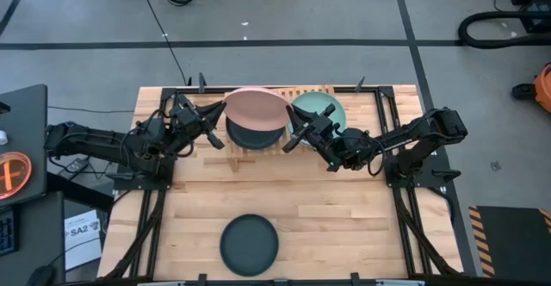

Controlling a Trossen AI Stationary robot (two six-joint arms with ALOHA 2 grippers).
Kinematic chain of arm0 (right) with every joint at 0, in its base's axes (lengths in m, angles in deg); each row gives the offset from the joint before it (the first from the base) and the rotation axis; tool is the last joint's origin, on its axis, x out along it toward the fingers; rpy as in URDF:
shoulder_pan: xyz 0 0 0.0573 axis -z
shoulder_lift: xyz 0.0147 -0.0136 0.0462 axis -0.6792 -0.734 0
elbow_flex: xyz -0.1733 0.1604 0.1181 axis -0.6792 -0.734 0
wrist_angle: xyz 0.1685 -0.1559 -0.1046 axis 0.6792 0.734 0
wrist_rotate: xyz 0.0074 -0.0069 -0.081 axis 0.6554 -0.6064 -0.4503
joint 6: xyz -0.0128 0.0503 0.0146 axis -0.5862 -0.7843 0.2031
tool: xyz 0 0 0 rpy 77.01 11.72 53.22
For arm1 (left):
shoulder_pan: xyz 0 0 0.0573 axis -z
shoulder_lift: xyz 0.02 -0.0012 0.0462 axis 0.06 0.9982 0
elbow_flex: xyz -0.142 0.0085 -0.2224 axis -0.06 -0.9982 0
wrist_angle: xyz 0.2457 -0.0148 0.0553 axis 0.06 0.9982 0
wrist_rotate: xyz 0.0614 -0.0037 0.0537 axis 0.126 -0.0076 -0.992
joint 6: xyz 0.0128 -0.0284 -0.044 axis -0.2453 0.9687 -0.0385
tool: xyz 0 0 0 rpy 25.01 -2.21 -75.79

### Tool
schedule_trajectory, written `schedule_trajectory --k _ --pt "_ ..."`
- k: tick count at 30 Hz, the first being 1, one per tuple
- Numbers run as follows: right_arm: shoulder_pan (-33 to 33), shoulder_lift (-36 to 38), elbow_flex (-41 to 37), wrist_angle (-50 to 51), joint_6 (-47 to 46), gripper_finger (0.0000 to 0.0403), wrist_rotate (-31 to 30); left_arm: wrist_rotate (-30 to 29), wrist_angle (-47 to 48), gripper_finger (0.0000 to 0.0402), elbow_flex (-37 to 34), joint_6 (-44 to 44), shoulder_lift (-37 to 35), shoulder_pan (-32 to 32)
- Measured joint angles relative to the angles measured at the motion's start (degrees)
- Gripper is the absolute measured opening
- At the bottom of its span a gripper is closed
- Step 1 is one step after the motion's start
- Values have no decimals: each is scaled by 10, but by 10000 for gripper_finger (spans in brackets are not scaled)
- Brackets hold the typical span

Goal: Place and stack plates onto a shelf
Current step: Stack the pink plate on top of the black plate on shelf

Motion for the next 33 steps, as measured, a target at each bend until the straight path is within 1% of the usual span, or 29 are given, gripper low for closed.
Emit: schedule_trajectory --k 13,16,20,25,29,33 --pt "0 0 0 0 1 44 -3 0 0 21 0 0 0 0" --pt "0 0 0 3 1 51 1 -1 0 21 0 0 0 0" --pt "0 1 0 3 1 84 18 -5 0 20 0 0 0 0" --pt "0 1 0 3 2 143 14 -13 0 20 0 0 -1 0" --pt "-3 1 0 4 3 190 -11 -17 3 20 0 0 -1 0" --pt "-12 2 0 8 3 229 -53 -18 5 20 0 0 0 0"
